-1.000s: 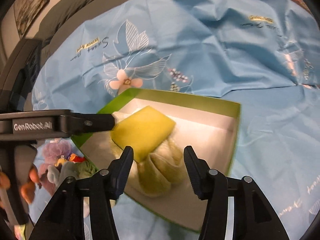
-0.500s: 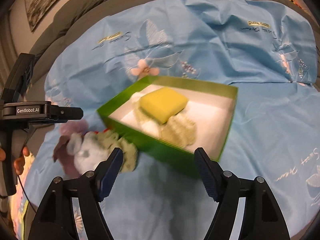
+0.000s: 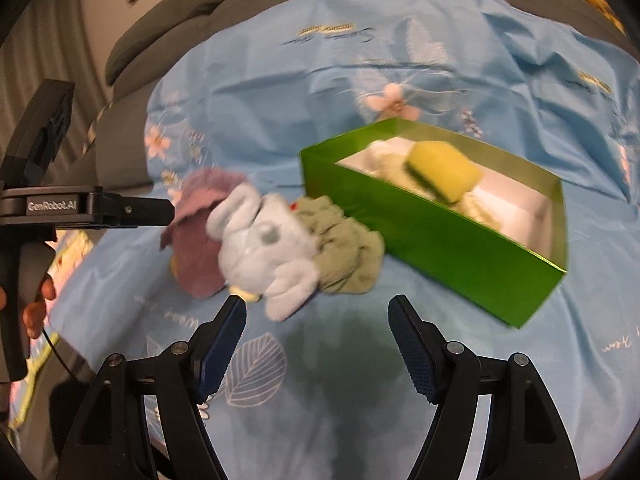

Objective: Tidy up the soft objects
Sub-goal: 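Reach the right gripper to the pale-blue plush elephant and grasp it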

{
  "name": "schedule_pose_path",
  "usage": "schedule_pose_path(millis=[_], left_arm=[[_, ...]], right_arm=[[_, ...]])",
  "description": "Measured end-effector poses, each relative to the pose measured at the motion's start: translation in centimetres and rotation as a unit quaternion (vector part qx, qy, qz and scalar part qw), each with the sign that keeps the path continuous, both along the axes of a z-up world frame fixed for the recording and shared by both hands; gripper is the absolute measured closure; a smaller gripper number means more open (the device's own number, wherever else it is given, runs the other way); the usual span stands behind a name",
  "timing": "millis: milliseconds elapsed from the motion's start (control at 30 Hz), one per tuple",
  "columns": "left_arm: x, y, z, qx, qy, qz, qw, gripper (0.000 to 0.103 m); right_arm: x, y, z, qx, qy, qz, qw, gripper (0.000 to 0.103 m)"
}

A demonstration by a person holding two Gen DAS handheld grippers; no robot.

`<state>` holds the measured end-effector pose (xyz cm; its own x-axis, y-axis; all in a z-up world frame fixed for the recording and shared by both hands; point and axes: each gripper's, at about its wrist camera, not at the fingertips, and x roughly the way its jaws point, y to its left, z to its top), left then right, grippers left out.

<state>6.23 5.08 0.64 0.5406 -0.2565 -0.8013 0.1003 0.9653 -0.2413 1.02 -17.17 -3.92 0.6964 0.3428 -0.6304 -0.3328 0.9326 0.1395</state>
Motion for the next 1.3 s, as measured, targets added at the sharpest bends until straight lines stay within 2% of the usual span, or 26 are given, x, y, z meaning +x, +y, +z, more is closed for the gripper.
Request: schedule_pose_path(millis=[133,533,933,1100,1300], left_arm=[[-1.1,1.0,-1.5,-0.016,0.015,0.011,0.9997,0.018],[-0.9,-0.8,-3.1,-0.049,0.028,0.009,0.9984,0.018],[2.4,-1.9,-4.6,-0.086,0.054,0.045,0.9938,0.019],[2.9,-2.1,-4.9,-0.087,0.059,0.047,0.9933,0.019],[3.8,-2.6,-5.0,-0.088,0.061,0.054,0.9928,0.019]], right_arm=[[-0.3,2.3,-0.6,-0.043,-0.017,0.031,0.998,0.028],[1.7,4.8,-0.8,-0.078,-0.053,0.103,0.990,0.028],[6.4,4.6,-2.2,-0.070,-0.055,0.171,0.981,0.028],[7.2,4.7,-2.6,-0.089,-0.053,0.221,0.970,0.028],[8.1,5.6,-3.0,-0.085,-0.051,0.254,0.962,0.028]])
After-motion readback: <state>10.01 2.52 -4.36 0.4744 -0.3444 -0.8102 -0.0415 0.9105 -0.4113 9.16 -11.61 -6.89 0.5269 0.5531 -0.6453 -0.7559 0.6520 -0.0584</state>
